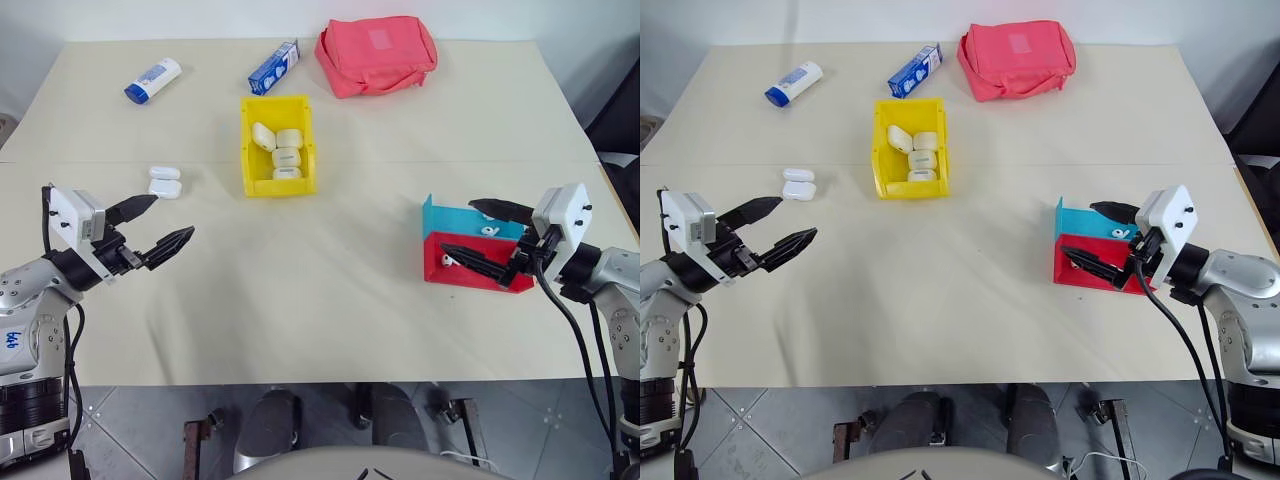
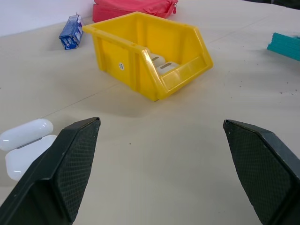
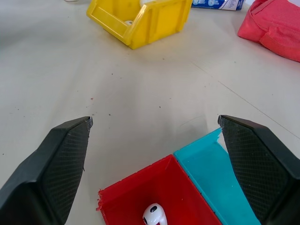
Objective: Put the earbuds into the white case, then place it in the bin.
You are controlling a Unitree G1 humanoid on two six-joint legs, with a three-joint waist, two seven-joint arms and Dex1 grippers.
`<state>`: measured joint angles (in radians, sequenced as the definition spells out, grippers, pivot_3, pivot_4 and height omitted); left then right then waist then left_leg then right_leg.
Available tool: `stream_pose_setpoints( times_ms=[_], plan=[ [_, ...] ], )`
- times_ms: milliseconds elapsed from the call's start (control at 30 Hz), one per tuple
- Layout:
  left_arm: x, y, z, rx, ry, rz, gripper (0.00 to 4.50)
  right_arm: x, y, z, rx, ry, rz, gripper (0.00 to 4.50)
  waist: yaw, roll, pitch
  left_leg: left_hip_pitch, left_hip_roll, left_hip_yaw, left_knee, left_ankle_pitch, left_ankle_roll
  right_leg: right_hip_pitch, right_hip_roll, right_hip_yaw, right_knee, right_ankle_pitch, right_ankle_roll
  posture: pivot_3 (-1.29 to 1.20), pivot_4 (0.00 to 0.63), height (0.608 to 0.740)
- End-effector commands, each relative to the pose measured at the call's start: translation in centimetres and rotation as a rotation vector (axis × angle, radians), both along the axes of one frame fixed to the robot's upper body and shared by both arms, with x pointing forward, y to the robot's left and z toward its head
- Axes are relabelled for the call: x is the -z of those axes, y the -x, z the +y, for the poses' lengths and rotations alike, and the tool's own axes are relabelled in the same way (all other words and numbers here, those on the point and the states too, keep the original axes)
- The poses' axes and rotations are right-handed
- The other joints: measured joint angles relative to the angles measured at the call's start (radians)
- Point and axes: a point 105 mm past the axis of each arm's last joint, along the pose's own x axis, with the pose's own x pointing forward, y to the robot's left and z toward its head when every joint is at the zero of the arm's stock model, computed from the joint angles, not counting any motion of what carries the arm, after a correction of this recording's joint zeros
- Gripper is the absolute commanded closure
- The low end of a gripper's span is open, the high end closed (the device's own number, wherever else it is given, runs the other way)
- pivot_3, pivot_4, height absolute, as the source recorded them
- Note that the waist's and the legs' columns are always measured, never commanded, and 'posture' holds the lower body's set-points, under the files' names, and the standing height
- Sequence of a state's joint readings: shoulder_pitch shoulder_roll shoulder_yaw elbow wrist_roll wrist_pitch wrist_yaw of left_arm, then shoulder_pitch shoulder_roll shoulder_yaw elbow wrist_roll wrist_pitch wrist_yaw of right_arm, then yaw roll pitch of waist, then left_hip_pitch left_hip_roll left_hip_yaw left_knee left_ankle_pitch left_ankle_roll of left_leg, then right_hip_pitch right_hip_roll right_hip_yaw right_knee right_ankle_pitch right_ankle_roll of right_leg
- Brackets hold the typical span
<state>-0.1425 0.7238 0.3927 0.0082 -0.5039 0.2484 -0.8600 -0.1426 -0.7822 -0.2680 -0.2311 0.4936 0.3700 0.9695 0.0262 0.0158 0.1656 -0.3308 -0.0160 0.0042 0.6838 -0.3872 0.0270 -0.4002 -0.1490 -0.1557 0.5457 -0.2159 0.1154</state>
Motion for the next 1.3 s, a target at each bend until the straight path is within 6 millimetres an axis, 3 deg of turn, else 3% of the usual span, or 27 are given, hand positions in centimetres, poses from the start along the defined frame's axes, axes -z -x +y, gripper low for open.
stream_pose_setpoints(
  times_ms=[33, 167, 567, 833, 1000, 1133, 1233, 1300],
  plan=[
    [-1.6, 0.1, 0.3, -0.01, -0.05, -0.067, 0.03, -0.8, 0.1, 0.4, -0.024, -0.005, -0.041, 0.0, 0.0, 0.0, 0.0, 0.0, 0.0, 0.0, 0.0, 0.0, 0.0, 0.0, 0.0, 0.0, 0.0, 0.0, 0.0, 0.0, 0.15, 0.74],
    [-2.3, -0.7, 1.3, -0.124, -0.028, -0.072, 0.03, -0.7, 0.0, 0.5, -0.034, -0.006, -0.041, 0.0, 0.0, 0.0, 0.0, 0.0, 0.0, 0.0, 0.0, 0.0, 0.0, 0.0, 0.0, 0.0, -0.001, 0.0, 0.0, 0.0, 0.15, 0.74],
    [-1.0, 4.4, 6.9, -0.279, -0.05, 0.068, 0.03, -1.3, -0.3, 0.2, -0.145, 0.032, -0.019, 0.0, -0.002, 0.001, 0.001, 0.0, 0.003, 0.002, -0.001, -0.003, -0.003, -0.002, 0.001, -0.001, -0.004, 0.0, -0.002, 0.0, 0.15, 0.74],
    [-0.8, 6.6, 8.7, -0.339, -0.035, 0.099, 0.03, -1.2, 0.4, 0.8, -0.237, 0.035, 0.011, 0.0, -0.002, 0.0, 0.001, -0.002, 0.005, 0.001, -0.001, -0.004, -0.005, -0.003, 0.0, -0.001, -0.003, 0.0, -0.004, 0.0, 0.15, 0.74],
    [-0.5, 5.0, 7.8, -0.334, -0.066, 0.14, 0.03, -2.0, 0.0, 1.6, -0.282, 0.023, -0.014, 0.0, -0.001, 0.0, 0.0, -0.003, 0.005, 0.002, -0.001, -0.004, -0.007, -0.006, 0.0, 0.0, -0.004, 0.0, -0.004, 0.0, 0.15, 0.74],
    [-1.2, 1.7, 6.5, -0.353, -0.071, 0.132, 0.03, -2.6, 0.5, 3.4, -0.39, 0.082, -0.046, 0.0, 0.006, -0.001, 0.0, -0.003, 0.004, 0.002, -0.001, -0.003, -0.007, -0.007, 0.002, -0.001, -0.001, 0.0, -0.005, 0.0, 0.15, 0.74],
    [-1.1, -0.3, 6.0, -0.429, -0.045, 0.222, 0.03, -4.0, 0.4, 4.7, -0.418, 0.036, -0.09, 0.0, 0.001, -0.002, 0.0, -0.003, 0.003, 0.003, -0.001, -0.002, -0.006, -0.007, 0.002, -0.001, 0.004, 0.0, -0.005, 0.0, 0.15, 0.74],
    [-1.0, -1.8, 4.6, -0.441, -0.11, 0.32, 0.03, -4.5, 0.5, 5.4, -0.448, 0.031, -0.108, 0.0, -0.002, -0.003, 0.0, -0.003, 0.003, 0.003, -0.001, 0.0, -0.003, -0.008, 0.003, 0.0, 0.004, 0.0, -0.005, 0.0, 0.15, 0.74]
  ],
)
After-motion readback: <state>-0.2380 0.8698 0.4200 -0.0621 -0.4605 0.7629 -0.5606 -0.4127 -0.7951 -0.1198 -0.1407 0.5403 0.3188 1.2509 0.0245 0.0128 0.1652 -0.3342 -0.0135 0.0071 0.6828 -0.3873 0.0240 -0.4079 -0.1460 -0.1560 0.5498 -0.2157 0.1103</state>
